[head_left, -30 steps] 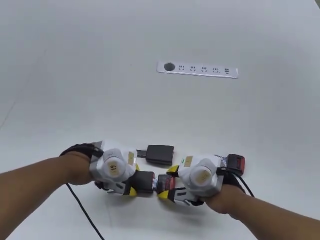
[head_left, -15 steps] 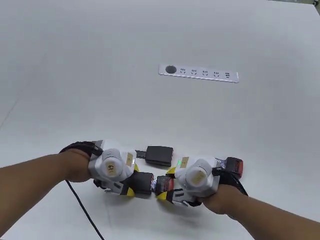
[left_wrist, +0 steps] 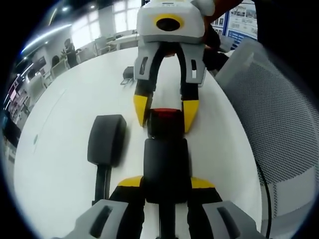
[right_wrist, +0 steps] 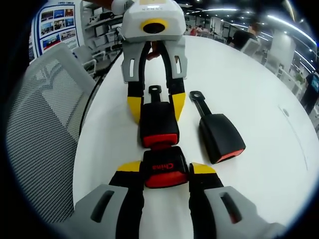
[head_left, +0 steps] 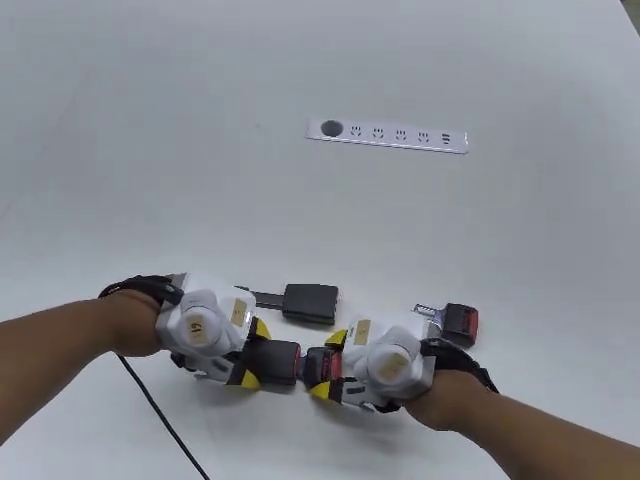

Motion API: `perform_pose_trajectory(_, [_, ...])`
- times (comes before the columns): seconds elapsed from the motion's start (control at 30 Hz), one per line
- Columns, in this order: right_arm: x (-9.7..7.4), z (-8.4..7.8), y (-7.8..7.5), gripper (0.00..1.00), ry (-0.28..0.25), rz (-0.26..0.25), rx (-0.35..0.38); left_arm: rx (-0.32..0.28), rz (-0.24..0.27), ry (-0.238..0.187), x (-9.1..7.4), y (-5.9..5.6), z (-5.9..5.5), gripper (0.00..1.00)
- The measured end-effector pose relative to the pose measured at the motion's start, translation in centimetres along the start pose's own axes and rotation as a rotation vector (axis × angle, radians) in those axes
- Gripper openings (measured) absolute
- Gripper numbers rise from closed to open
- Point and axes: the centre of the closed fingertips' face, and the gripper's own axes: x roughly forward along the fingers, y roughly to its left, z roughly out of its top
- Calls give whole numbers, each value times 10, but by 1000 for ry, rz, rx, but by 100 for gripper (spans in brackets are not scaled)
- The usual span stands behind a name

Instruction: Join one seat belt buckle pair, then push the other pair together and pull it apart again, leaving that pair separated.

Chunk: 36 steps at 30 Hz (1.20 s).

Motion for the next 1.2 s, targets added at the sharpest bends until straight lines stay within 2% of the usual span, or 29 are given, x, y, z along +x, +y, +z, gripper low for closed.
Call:
perform_pose_trajectory(0.07, [-1, -1, 1, 33, -18, 7, 32, 0, -1, -8, 0, -1, 1, 33])
perform_pose_trajectory(0.4, [0, -2, 1, 33, -50, 18, 36, -12, -11, -41, 0, -3, 2, 33])
perform_pose_trajectory(0.8, [-1, -4, 3, 33, -55, 8, 8, 15, -23, -34, 1, -4, 3, 32])
perform_pose_trajectory(1.2, [-3, -4, 3, 33, -73, 11, 34, 7, -20, -40, 2, -4, 3, 32])
